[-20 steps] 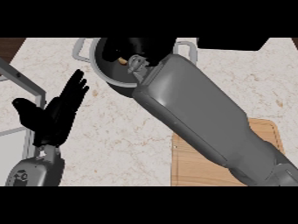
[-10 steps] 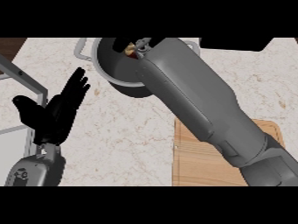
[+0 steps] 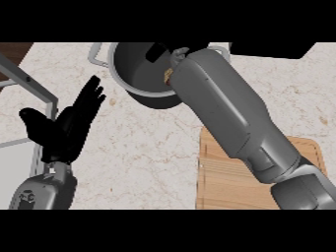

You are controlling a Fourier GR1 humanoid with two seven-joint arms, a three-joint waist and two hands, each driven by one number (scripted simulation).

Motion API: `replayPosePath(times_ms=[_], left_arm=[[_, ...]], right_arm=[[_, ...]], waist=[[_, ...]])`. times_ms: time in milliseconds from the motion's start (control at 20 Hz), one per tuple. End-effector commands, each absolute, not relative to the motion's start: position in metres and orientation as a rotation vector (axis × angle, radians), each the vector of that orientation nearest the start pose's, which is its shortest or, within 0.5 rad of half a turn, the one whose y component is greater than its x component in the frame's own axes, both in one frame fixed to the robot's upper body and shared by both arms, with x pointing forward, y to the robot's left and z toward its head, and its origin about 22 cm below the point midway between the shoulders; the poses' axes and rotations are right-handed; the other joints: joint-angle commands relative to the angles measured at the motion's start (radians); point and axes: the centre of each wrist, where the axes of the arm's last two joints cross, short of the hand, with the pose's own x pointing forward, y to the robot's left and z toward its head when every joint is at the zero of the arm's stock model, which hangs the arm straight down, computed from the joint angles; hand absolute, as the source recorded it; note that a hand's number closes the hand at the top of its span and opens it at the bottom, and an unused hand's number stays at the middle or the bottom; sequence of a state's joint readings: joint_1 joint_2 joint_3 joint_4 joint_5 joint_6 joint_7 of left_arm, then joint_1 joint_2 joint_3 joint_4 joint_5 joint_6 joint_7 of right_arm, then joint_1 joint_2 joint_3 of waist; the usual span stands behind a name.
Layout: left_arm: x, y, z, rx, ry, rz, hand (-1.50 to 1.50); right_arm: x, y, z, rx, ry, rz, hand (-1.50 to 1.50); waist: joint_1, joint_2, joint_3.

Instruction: Pick the cupcake from the cutting board and place it in the pot

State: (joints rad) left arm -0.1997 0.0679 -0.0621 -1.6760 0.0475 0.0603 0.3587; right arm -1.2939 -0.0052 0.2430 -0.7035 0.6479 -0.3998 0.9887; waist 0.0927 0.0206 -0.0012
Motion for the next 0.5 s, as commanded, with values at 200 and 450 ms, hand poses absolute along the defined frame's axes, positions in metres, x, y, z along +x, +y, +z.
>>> replayPosePath(times_ms=[200, 450], left_arm=[[0.285, 0.204, 0.078, -0.034, -1.497, -0.052, 0.00], [0.277, 0.226, 0.064, -0.025, -1.479, -0.055, 0.00]], right_arm=[[0.420, -0.013, 0.196, -0.848, -1.531, -0.034, -1.50], [0.423, -0.013, 0.199, -0.875, -1.580, -0.181, -1.50]], waist=[[-0.028, -0.003, 0.001], [-0.057, -0.014, 0.000]])
